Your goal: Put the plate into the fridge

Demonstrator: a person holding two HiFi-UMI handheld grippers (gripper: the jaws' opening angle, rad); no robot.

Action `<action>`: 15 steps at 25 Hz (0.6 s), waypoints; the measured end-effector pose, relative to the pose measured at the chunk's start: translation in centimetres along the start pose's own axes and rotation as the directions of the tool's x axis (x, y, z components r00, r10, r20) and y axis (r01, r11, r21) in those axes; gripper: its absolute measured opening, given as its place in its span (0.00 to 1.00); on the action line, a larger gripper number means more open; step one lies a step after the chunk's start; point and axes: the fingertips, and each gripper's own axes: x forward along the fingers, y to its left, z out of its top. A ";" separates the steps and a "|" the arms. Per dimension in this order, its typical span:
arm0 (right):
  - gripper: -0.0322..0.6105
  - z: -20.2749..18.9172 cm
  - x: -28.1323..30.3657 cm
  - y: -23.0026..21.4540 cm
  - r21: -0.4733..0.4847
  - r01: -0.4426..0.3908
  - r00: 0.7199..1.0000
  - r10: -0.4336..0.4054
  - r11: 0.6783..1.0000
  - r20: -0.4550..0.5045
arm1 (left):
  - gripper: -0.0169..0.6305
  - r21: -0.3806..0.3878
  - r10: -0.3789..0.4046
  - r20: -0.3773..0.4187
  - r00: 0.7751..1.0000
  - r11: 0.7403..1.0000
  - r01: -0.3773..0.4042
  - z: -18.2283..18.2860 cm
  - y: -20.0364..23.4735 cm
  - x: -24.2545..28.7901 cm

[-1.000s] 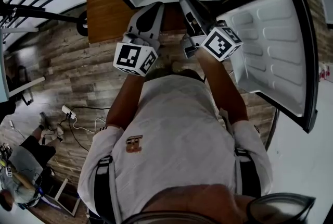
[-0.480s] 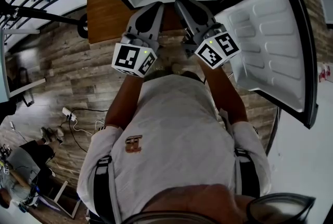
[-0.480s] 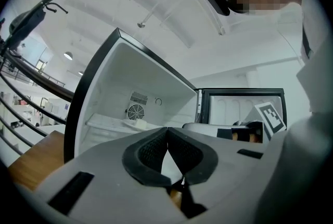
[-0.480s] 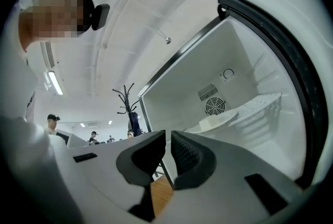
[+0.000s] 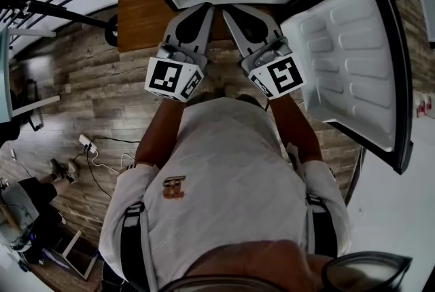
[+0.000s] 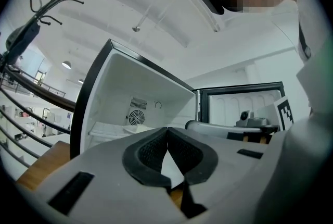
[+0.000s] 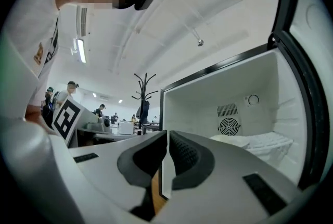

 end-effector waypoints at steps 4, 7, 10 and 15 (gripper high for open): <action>0.11 0.3 -0.1 0.3 -0.079 0.003 1.000 -0.003 0.997 -0.003 | 0.05 0.026 0.010 0.002 1.000 1.000 -0.010 0.2 -0.2 -0.4; 0.10 1.2 -0.2 0.3 -0.136 0.016 0.999 -0.012 0.991 0.032 | 0.05 0.047 0.017 0.005 1.000 0.999 -0.017 0.3 -0.4 -0.7; 0.10 1.4 -0.4 0.3 -0.194 0.025 0.999 -0.019 0.981 0.031 | 0.05 0.065 0.026 0.013 1.000 0.998 -0.027 0.5 -0.6 -0.9; 0.10 1.5 -0.9 0.4 -0.229 0.038 0.999 -0.033 0.973 0.026 | 0.05 0.080 0.030 0.023 0.999 0.996 -0.031 0.8 -1.0 -1.3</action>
